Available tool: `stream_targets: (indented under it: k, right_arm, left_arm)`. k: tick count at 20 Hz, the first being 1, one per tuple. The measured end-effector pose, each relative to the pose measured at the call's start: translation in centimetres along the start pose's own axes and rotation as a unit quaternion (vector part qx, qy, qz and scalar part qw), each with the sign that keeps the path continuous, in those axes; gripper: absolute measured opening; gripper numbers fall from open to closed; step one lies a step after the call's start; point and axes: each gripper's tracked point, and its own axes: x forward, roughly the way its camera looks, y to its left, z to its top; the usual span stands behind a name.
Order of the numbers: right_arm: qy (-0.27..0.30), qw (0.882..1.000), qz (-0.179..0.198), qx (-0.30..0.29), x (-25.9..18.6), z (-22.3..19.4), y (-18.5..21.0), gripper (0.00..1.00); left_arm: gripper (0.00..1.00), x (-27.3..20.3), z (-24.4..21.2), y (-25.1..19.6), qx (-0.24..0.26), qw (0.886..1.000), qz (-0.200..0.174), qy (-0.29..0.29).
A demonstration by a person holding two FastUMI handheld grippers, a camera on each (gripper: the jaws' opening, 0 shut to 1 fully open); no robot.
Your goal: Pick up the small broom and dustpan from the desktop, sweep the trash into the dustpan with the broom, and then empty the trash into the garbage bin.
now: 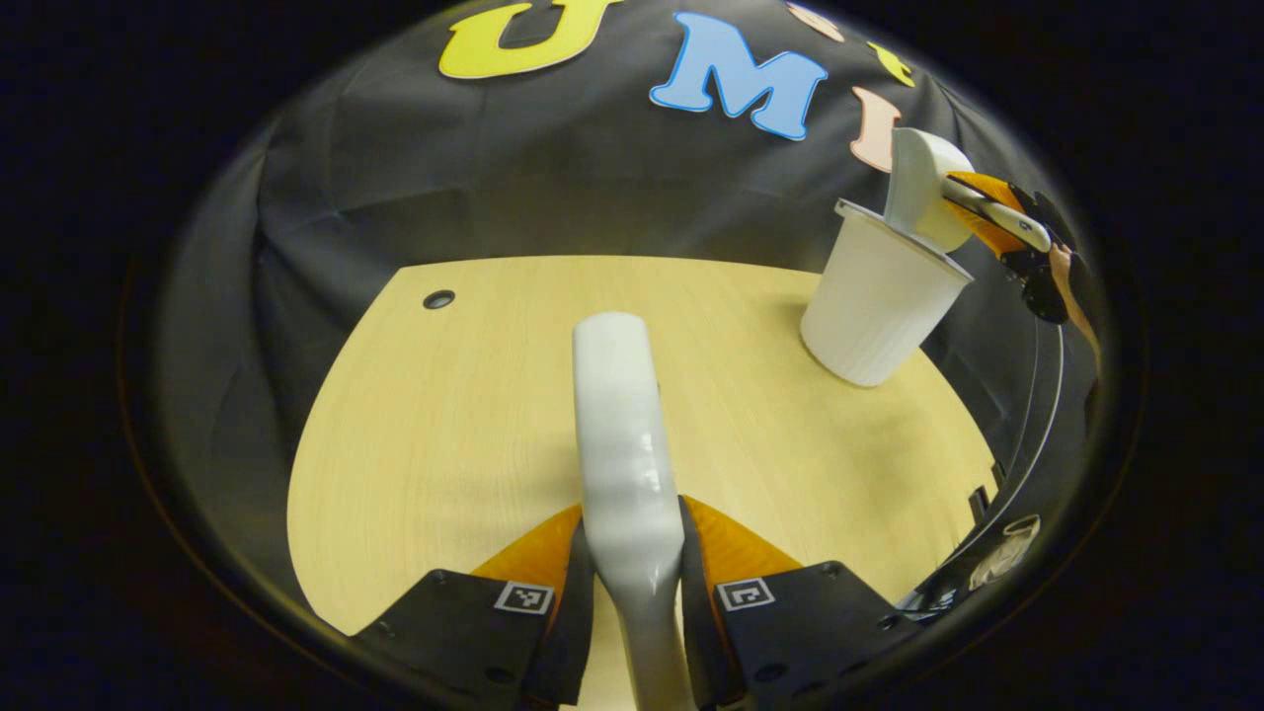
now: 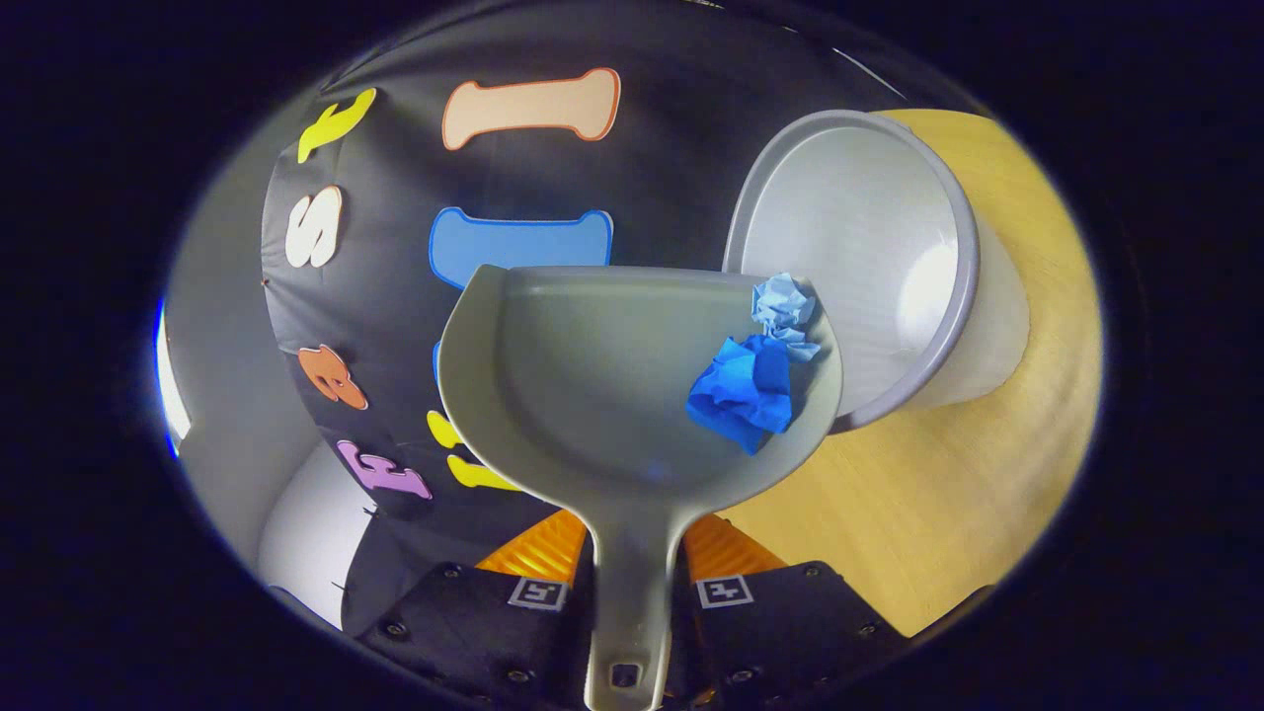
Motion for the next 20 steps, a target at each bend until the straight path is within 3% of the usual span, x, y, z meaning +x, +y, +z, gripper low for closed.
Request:
stream_targets:
  k: [3, 10, 15, 17, 20]
  right_arm:
    - [0.007, 0.999, 0.032, 0.032, -0.5, 0.7, 0.4, 0.33]
    - [0.021, 0.999, 0.04, 0.009, -0.3, 0.1, 0.6, 0.33]
    - [0.024, 0.993, -0.017, -0.114, 0.7, -1.3, -1.2, 0.33]
    - [0.028, 0.983, -0.048, -0.178, 0.9, -2.5, -1.7, 0.33]
    - [0.033, 0.954, -0.105, -0.279, 0.2, -4.7, -2.8, 0.33]
  left_arm:
    - [0.44, -0.6, -0.1, -0.8, -0.004, 1.0, -0.001, -0.002]
    - [0.44, -1.4, -0.7, -2.3, -0.009, 1.0, -0.003, -0.011]
    - [0.44, -1.5, -1.8, -1.9, -0.014, 1.0, -0.003, -0.01]
    - [0.44, -1.7, -2.6, -1.7, -0.015, 1.0, -0.003, -0.008]
    - [0.48, -1.4, -3.3, -1.2, -0.017, 1.0, -0.002, -0.001]
